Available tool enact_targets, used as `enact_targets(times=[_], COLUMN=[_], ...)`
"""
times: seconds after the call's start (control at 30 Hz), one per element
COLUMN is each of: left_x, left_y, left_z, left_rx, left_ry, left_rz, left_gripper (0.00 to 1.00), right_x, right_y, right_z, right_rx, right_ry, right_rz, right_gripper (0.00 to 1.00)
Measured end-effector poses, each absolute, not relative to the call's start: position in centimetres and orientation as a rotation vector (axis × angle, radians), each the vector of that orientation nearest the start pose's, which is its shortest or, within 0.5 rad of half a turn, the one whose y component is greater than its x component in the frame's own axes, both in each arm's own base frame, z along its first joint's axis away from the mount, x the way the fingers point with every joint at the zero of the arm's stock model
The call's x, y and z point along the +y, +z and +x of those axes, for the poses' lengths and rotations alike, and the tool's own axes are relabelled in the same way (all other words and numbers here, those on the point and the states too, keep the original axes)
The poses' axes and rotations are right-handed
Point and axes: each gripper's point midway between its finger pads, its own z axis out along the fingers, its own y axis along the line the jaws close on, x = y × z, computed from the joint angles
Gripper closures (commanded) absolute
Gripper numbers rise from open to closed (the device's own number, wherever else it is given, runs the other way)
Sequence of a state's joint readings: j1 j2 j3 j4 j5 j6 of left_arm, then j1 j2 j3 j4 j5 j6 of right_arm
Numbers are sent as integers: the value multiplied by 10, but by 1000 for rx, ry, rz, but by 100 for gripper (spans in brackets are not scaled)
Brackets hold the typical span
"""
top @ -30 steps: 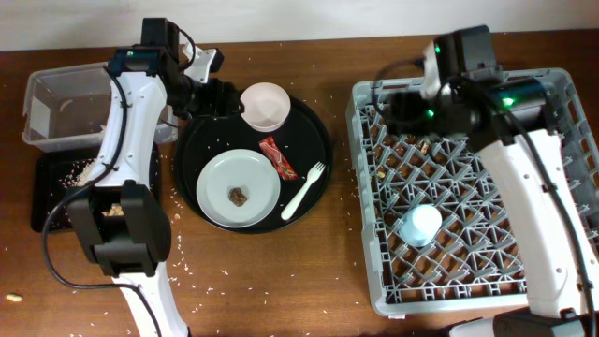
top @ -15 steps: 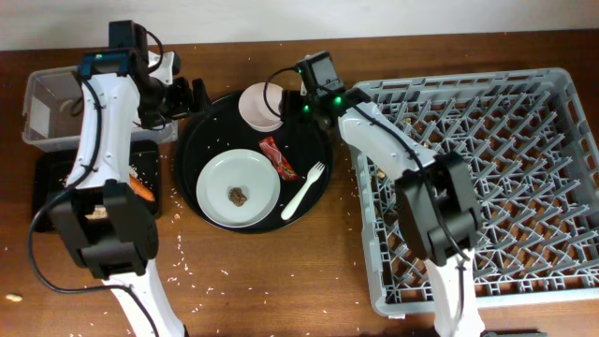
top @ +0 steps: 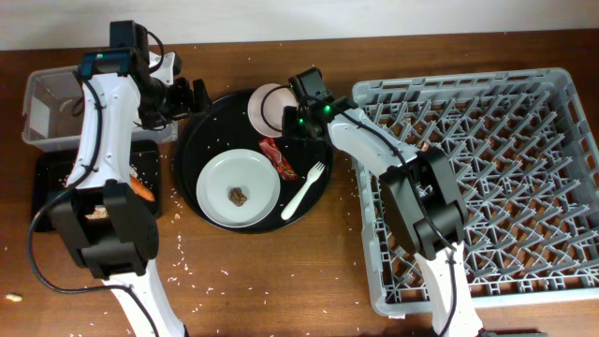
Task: Sort waste into correct bins and load items into the dishwasher rack
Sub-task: 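Reach the right gripper to the pink bowl and grasp its rim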
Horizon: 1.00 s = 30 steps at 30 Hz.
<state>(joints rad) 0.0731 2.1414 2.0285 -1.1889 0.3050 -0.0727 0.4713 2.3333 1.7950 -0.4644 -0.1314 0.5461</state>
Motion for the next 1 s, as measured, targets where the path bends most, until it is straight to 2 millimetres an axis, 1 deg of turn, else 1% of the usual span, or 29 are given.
enact_targets(times=[0.17, 0.27, 0.33, 0.37, 0.4, 0.43, 0.47, 0.5, 0.53, 0.57, 0.67, 0.77, 0.87, 0.9, 0.93, 1.0], left_x=[-17, -16, -16, -16, -16, -16, -16, -16, -16, -16, -16, -16, -10, -6, 3, 27], left_y=[138, 138, 138, 138, 138, 138, 138, 138, 138, 138, 138, 138, 138, 139, 139, 138], left_z=[479, 478, 478, 478, 479, 479, 478, 479, 478, 478, 478, 480, 480, 480, 480, 479], left_rx=[2839, 2840, 2840, 2840, 2839, 2839, 2839, 2839, 2839, 2839, 2839, 2835, 2831, 2829, 2825, 2816], left_ry=[-436, -433, -432, -432, -432, -432, -432, -432, -432, -432, -432, -432, -429, -427, -423, -412], left_rz=[-148, -149, -149, -149, -148, -149, -149, -149, -149, -149, -149, -148, -165, -177, -202, -274], left_gripper=[1, 1, 1, 1, 1, 1, 1, 1, 1, 1, 1, 1, 1, 1, 1, 1], right_x=[279, 271, 262, 260, 260, 260, 261, 264, 269, 272, 281, 292, 314, 320, 326, 331], right_y=[25, 26, 34, 40, 45, 57, 62, 66, 70, 72, 76, 80, 81, 82, 82, 81], right_z=[498, 490, 486, 486, 487, 491, 492, 493, 493, 493, 494, 495, 485, 482, 479, 475], right_rx=[2685, 2737, 2775, 2783, 2781, 2756, 2744, 2735, 2722, 2714, 2696, 2667, 2658, 2656, 2654, 2659], right_ry=[509, 463, 426, 414, 411, 418, 422, 440, 481, 505, 571, 597, 613, 619, 625, 620], right_rz=[36, -15, -60, -83, -96, -123, -141, -156, -169, -186, -205, -222, -266, -271, -278, -278], right_gripper=[92, 96, 96, 94, 86, 68, 60, 49, 41, 39, 37, 37, 41, 45, 48, 52])
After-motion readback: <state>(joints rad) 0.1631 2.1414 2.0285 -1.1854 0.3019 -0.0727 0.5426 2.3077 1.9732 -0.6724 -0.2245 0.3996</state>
